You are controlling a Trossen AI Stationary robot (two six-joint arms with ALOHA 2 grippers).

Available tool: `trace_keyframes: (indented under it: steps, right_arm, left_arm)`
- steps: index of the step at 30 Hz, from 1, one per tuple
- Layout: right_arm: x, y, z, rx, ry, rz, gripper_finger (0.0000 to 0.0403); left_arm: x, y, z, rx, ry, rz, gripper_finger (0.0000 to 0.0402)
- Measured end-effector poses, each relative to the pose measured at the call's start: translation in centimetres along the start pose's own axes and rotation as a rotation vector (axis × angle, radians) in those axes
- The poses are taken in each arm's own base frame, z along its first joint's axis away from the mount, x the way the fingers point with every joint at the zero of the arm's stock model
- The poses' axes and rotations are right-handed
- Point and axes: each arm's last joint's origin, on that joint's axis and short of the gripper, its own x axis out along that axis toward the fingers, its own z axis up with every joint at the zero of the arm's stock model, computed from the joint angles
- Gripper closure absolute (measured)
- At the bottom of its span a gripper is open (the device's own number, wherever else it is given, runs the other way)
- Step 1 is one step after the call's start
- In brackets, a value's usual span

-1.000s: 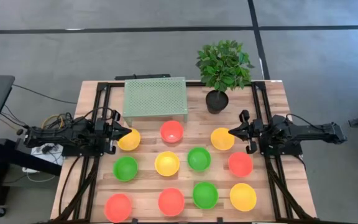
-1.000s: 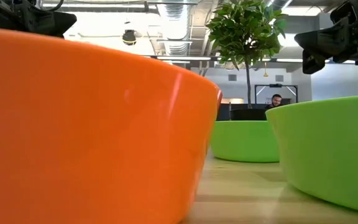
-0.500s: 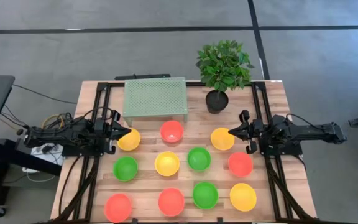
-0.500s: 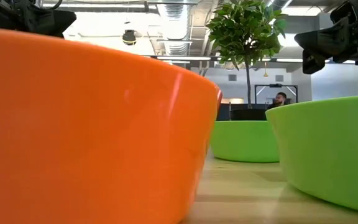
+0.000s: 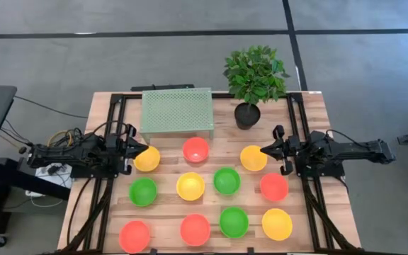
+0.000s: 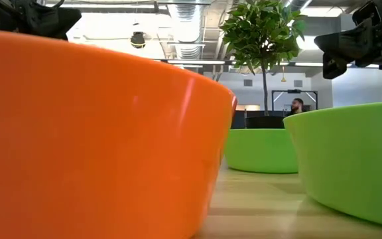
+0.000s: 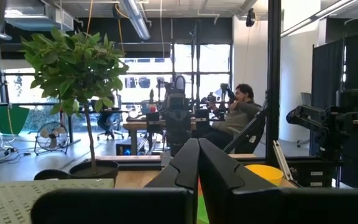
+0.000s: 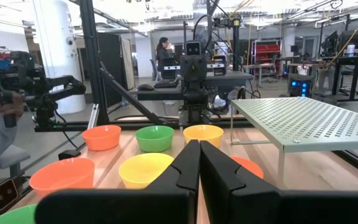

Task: Pick & Place Mini bowls
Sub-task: Put the yellow bowl on the shelf

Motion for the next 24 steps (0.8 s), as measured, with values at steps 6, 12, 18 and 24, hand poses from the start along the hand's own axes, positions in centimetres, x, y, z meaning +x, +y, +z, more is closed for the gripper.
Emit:
trace_keyframes:
  steps: [6,12,18,24]
  right_arm:
    - [0.00,0.00,0.00,0.000,0.000,0.000,0.0397]
    - [0.00,0.00,0.00,0.000,0.000,0.000,0.0397]
    - [0.00,0.00,0.00,0.000,0.000,0.000,0.0397]
    - [0.00,0.00,0.00,0.000,0.000,0.000,0.0397]
  left_arm:
    - [0.00,0.12,0.03,0.043,-0.002,0.040,0.0390]
    - [0.00,0.17,0.04,0.025,-0.002,0.057,0.0390]
    - [0.10,0.16,-0.11,-0.124,0.010,0.057,0.0390]
    - [0.41,0.16,-0.40,-0.134,0.037,0.057,0.0390]
